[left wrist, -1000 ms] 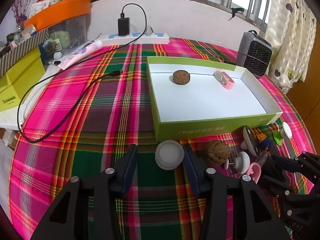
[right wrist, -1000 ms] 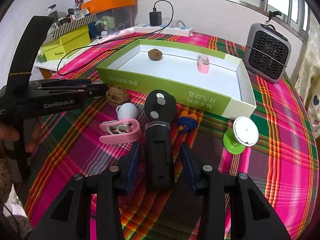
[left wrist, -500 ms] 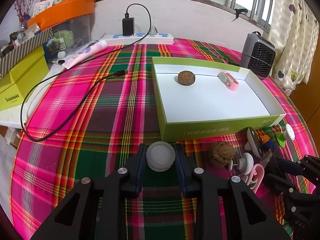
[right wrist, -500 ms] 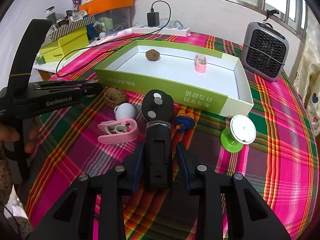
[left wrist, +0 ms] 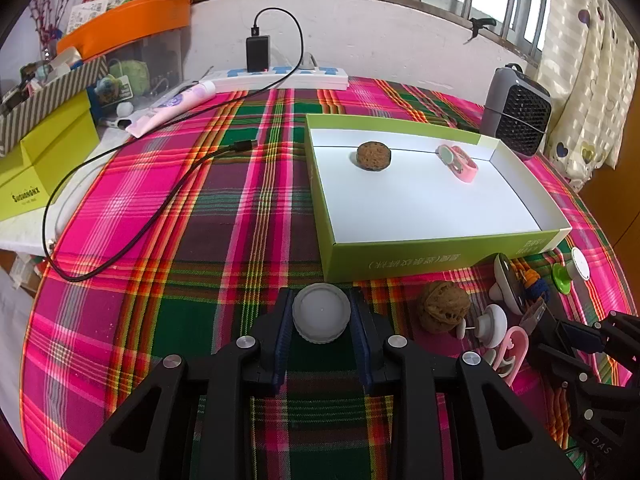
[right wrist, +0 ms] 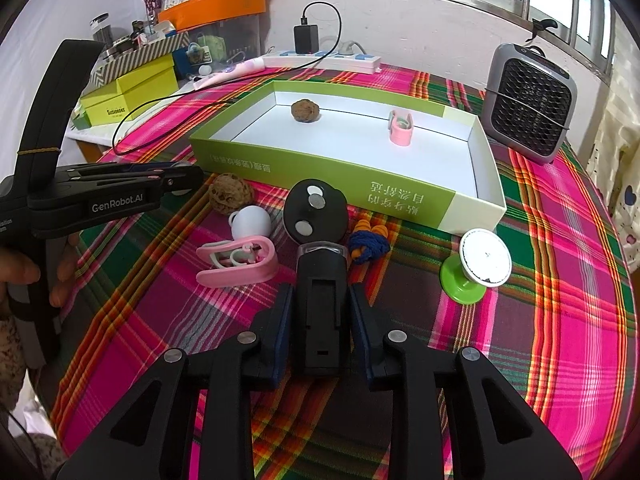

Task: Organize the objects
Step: 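Lift the white lid with the left tool while the right tool lifts the black object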

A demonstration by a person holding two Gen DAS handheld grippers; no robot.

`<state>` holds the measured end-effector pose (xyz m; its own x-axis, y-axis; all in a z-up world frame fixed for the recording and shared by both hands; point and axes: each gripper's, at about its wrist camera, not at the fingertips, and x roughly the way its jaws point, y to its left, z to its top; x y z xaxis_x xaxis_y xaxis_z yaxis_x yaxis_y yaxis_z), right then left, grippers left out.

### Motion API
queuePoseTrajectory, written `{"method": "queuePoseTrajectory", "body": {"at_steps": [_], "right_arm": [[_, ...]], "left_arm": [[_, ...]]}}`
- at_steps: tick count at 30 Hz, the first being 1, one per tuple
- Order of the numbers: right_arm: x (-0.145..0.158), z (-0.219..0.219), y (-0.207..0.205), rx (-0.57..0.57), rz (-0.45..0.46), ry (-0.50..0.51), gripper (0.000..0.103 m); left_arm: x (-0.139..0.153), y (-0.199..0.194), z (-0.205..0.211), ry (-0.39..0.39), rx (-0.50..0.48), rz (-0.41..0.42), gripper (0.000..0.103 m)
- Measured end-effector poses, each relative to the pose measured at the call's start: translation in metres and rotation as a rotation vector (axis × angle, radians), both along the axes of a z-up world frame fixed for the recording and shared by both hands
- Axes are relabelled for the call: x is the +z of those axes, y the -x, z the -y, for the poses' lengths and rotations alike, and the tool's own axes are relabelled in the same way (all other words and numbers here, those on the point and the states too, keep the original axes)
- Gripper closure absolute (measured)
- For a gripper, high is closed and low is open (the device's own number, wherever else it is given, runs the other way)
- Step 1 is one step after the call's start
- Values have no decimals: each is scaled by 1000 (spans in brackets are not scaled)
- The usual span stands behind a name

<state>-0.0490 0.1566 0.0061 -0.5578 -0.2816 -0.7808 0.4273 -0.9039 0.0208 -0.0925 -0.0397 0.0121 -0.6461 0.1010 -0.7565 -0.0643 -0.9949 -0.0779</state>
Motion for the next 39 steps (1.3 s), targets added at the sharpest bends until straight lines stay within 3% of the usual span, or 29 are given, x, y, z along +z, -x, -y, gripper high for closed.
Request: {"method": "queuePoseTrajectory", "body": {"at_steps": [16,39], "right_arm": [[2,-1,-1,-6,5,11,75],[20,-6,-4,-15,-10,68,75]], "left_arm": [[1,-2,0,-3,-7,-4,77],[29,-23,-7,-21,-50,-45,77]]}}
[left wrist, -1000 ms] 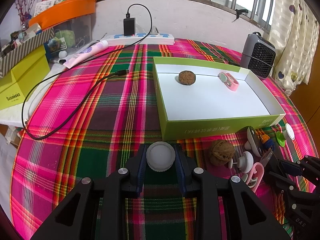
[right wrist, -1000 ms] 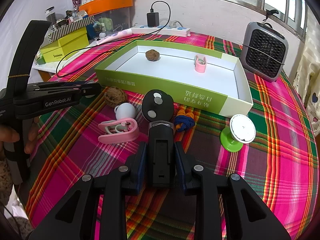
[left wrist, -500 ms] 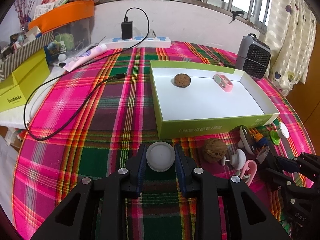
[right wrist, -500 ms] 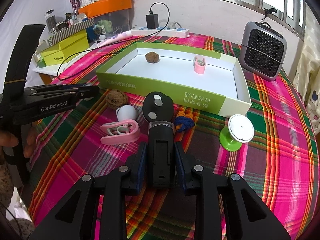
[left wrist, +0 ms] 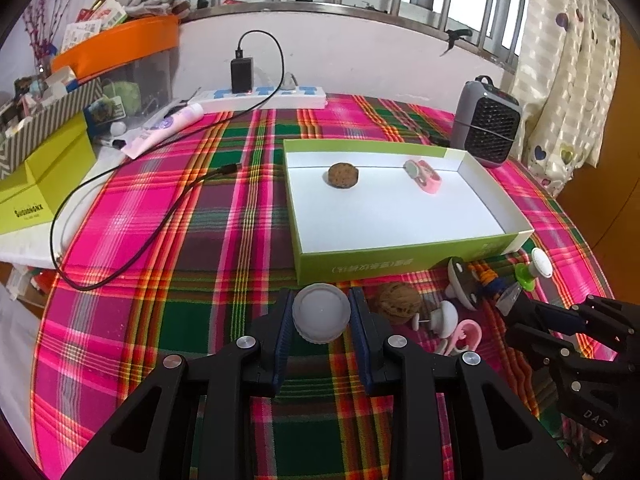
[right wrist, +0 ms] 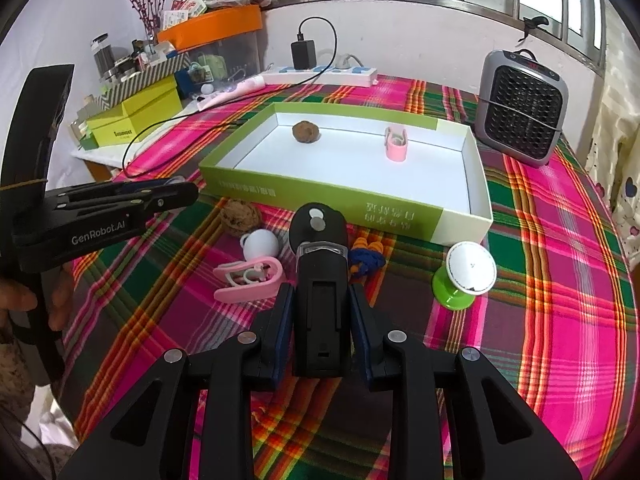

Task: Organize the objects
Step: 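Lift the white lid with the left tool while the right tool lifts the black object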

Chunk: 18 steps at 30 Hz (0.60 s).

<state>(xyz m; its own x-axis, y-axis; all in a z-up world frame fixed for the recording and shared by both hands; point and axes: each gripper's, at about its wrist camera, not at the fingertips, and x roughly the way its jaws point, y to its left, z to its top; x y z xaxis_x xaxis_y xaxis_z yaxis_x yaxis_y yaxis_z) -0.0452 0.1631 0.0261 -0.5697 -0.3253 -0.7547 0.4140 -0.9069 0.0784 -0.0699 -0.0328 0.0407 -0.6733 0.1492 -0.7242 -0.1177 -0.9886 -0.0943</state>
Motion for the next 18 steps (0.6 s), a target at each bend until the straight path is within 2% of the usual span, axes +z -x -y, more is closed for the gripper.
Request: {"method": "queuePoseTrajectory", "body": {"at_steps": [18], "right_arm": [[20,-4,12,-12,-19,16,75]], "left_arm": [[20,4,-12,-17,-53,-28,77]]}}
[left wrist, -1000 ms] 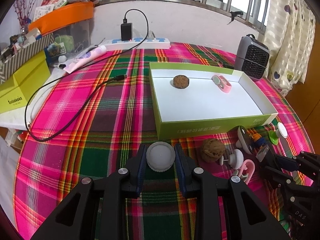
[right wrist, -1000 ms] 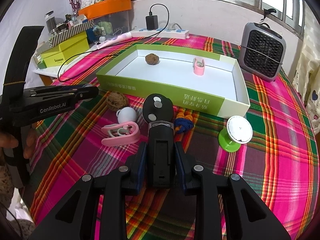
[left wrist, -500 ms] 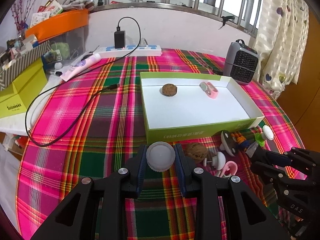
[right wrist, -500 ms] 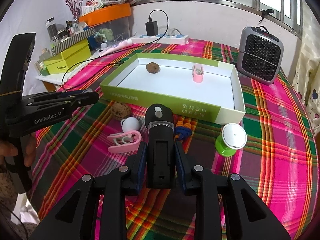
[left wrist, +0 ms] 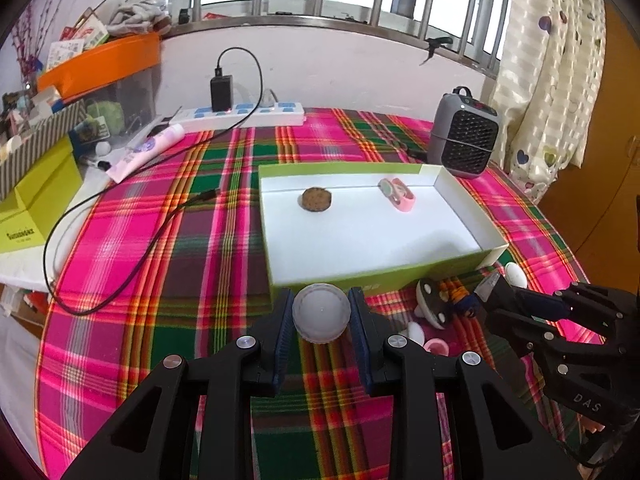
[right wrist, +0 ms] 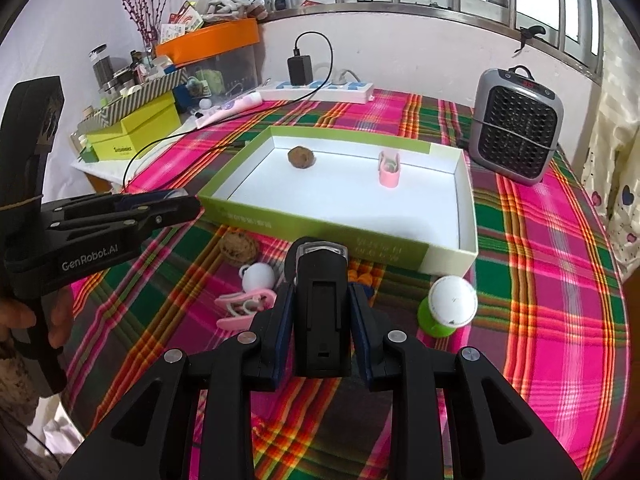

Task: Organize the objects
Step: 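Lift the white lid with the left tool while the right tool lifts the black object, then carry the white lid in the left tool and black object in the right tool over the box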

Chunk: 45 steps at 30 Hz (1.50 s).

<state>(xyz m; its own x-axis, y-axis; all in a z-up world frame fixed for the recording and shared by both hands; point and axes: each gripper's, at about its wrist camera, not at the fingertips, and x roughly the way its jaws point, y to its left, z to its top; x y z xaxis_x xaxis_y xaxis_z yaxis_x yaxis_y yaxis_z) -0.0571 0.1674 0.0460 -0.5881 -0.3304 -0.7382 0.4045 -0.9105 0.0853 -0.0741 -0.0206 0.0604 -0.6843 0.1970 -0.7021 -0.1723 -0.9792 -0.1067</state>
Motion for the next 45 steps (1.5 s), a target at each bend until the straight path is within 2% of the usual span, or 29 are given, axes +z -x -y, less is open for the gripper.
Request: {"method": "queuePoseTrajectory", "body": {"at_steps": [18,38,45], "right_arm": [[13,-7,35,-36,9,6,75],[17,-19,101,-103,50,-21,75],[11,-27,129,-141,89,-24,75]], "left_arm": [[7,34,-19,3,-33,-4,77],[6,92,-43,11,-71,6,77],[-1,112,-51,20,-77,23,77]]}}
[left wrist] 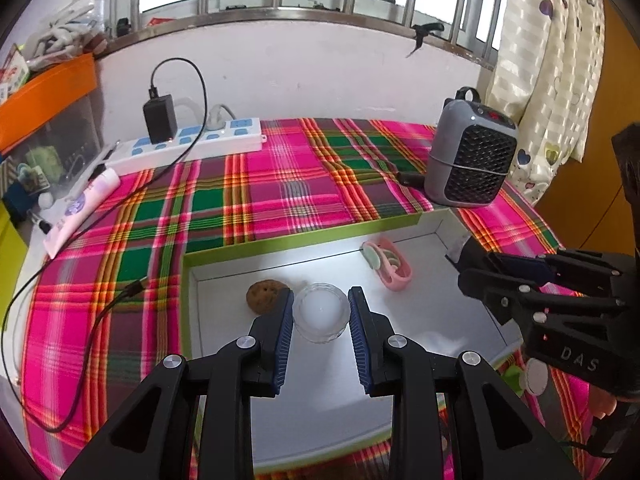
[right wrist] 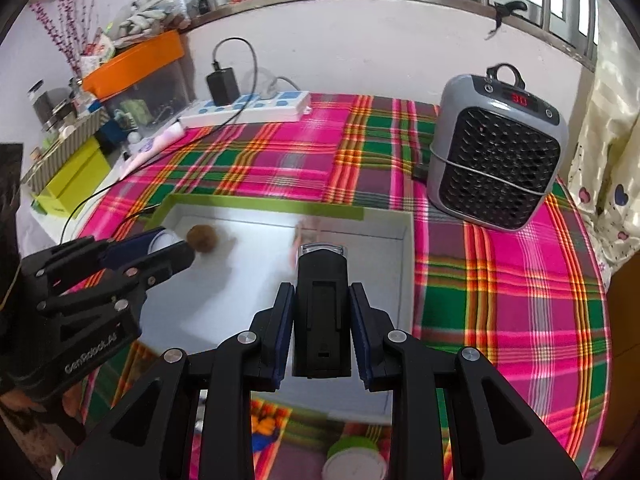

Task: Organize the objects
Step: 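Carry the white lid in the left tool and black object in the right tool over the box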

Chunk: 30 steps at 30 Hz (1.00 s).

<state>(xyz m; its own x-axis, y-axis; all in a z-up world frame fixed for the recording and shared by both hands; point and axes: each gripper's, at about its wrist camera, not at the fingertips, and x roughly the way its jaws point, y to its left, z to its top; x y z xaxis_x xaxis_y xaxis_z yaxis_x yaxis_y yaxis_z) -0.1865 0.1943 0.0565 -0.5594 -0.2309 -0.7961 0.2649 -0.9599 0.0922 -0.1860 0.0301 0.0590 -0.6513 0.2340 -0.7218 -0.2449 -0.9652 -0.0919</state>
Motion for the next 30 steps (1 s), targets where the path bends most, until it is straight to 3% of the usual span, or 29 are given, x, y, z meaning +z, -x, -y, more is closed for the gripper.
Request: {"method": "queuePoseTrajectory", "body": {"at_steps": [12,30], "right_arm": [[-18,-7,40,-33,85,17,75],[-32,-7,57,-30,109,18,75]], "left_arm": [[-19,33,-5,1,1,57,77],[-32,54,-20,45,-24,90,77]]}}
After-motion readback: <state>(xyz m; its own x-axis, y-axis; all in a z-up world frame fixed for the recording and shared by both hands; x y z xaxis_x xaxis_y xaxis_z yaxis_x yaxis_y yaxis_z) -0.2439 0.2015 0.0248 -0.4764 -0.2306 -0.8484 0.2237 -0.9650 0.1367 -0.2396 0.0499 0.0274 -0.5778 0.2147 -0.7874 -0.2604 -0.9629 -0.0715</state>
